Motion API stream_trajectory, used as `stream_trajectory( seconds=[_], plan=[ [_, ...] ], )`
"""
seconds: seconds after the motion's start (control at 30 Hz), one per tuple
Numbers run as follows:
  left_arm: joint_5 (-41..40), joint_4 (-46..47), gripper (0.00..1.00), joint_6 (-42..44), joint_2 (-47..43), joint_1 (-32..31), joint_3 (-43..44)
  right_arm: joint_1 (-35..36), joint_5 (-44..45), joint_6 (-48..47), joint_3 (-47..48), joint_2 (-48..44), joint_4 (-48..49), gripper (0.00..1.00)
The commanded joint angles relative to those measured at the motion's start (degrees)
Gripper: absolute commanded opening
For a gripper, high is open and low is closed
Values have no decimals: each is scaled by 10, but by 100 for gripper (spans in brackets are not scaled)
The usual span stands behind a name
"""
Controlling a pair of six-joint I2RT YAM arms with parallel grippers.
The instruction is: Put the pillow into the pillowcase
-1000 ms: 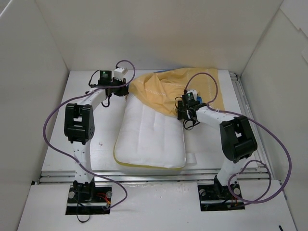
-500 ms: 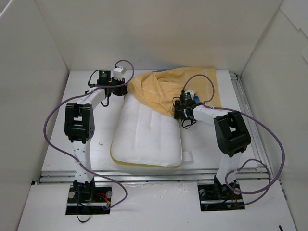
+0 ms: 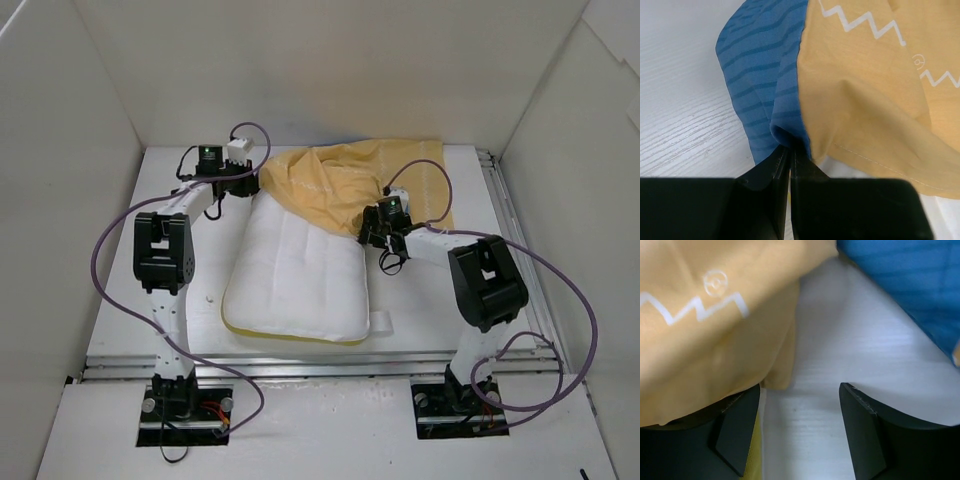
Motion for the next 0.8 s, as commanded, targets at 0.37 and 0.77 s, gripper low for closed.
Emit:
stream_trajectory(
  seconds=[0.37,0.77],
  plan=[
    [49,-13,0,-19,-4,12,47,-2,1,3,-160,-162,110,65],
    [53,-21,0,-18,0,12,53,58,70,-29,-72,-63,79,57]
  ],
)
